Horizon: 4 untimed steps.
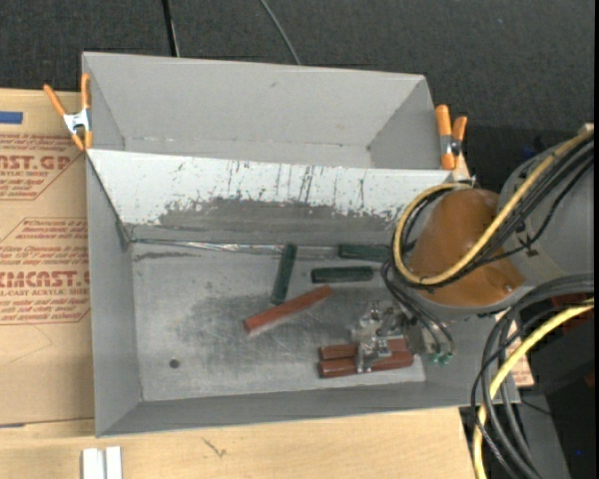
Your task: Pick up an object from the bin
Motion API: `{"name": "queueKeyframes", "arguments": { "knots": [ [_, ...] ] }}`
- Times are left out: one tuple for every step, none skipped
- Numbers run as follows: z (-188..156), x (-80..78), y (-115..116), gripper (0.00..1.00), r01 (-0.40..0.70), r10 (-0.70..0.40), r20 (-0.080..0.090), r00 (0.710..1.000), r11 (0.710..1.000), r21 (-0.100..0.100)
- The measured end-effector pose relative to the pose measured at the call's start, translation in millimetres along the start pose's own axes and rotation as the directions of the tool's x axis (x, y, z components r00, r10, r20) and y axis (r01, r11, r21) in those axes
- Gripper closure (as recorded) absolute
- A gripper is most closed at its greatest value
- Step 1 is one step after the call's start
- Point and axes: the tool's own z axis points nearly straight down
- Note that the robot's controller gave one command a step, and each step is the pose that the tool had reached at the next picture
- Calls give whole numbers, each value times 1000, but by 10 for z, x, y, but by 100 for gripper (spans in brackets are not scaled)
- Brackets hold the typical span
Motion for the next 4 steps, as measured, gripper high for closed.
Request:
{"name": "queueKeyframes", "arguments": {
  "knots": [
    [-1766,-221,-57,100,7,-7,0,1000,1000,2],
    [-1730,-204,-55,0,7,-7,-8,1000,1000,0],
    [-1730,-204,-55,0,7,-7,-8,1000,1000,0],
    [-1948,-121,-135,0,81,-81,-18,997,997,-4]
  ]
}}
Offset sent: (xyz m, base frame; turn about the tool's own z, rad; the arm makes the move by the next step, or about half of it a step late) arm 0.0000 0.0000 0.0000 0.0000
